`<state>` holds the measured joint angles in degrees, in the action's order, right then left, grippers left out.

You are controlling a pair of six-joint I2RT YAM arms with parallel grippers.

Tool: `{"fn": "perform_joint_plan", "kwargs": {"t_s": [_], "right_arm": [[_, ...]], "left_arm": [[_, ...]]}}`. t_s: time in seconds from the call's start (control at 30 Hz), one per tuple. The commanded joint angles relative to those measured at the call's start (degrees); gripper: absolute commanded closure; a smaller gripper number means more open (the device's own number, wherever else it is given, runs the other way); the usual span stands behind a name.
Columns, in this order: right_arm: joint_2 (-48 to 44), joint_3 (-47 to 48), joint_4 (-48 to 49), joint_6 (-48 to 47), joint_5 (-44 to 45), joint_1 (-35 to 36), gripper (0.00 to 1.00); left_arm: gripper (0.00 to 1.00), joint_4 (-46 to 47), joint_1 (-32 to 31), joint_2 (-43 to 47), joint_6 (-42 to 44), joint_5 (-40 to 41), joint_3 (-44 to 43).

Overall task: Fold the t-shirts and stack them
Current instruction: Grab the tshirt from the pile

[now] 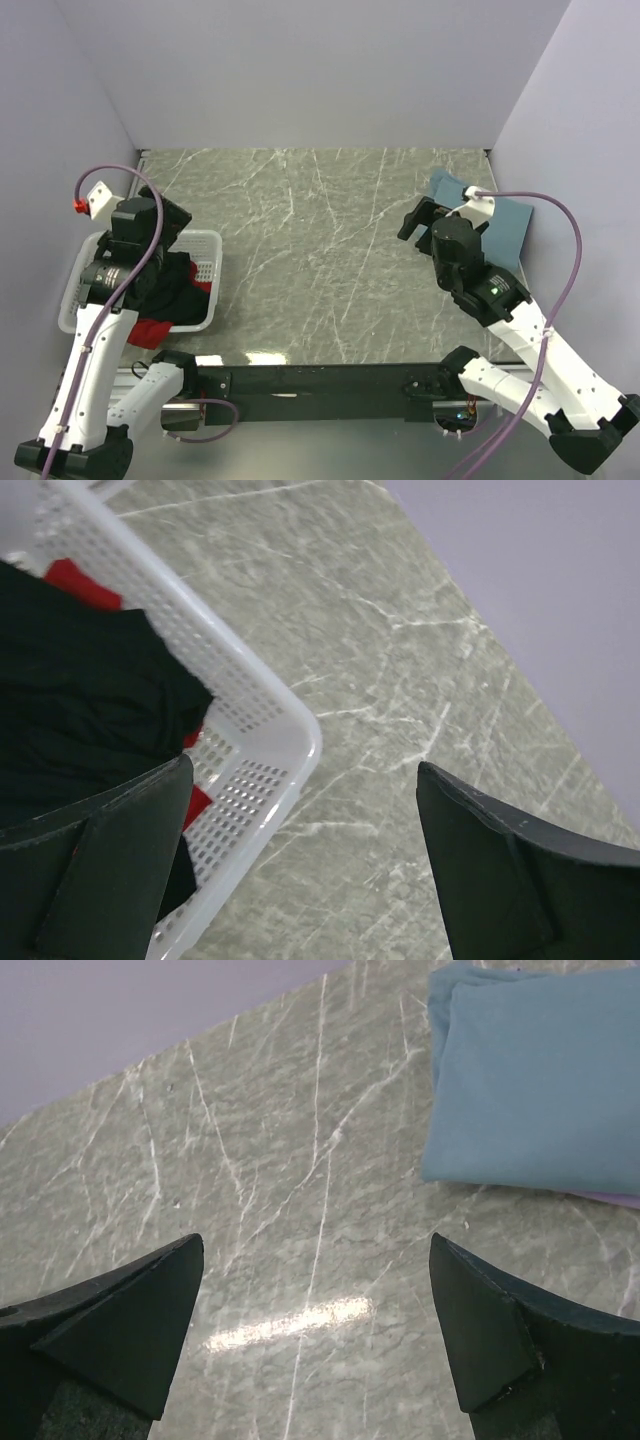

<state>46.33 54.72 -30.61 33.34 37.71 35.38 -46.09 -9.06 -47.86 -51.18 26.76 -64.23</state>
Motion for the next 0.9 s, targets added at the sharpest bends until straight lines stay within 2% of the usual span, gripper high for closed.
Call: {"fn": "perform_joint_plan", "kwargs": {"t_s": [0.0, 0.2, 0.37, 0.47, 0.5, 0.57, 0.73, 0.87], "right_arm": [[1.83, 0.39, 3.36, -0.47, -0.09, -0.57, 0.00], [6.83, 3.46, 3.98, -0.30, -5.36, -3.11, 0.00], [10.01, 7.07, 3.19, 0.41, -16.96, -8.30, 0.00], [10.63, 6.98, 3.71, 1.55, -23.20, -12.60, 0.00], [10.63, 6.72, 4.33, 1.90, -25.13, -14.96, 0.00], [10.71, 5.67, 5.20, 2.60, -29.43, -17.17, 0.00], [12.12, 4.43, 7.49, 2.26, -34.10, -21.22, 0.00], [13.87, 5.31, 7.93, 1.20, -34.90, -21.75, 0.00]], "left_arm": [[0.01, -5.50, -0.17, 0.58, -3.92, 4.87, -4.23], [0.01, -12.53, -0.17, -0.83, -5.51, 7.51, -4.86], [0.01, -12.54, 1.06, -3.11, -2.71, 6.29, -0.65], [0.00, -12.19, 6.75, -5.75, 1.59, 2.17, 0.85], [0.01, -11.84, 11.56, -6.28, 4.57, -0.63, 1.29], [0.01, -12.10, 17.37, -7.69, 6.43, -1.36, 1.91], [0.01, -7.80, 20.48, -8.74, 9.51, -2.50, 5.86], [0.01, -6.21, 22.06, -13.21, 10.40, -5.74, 6.65]]}}
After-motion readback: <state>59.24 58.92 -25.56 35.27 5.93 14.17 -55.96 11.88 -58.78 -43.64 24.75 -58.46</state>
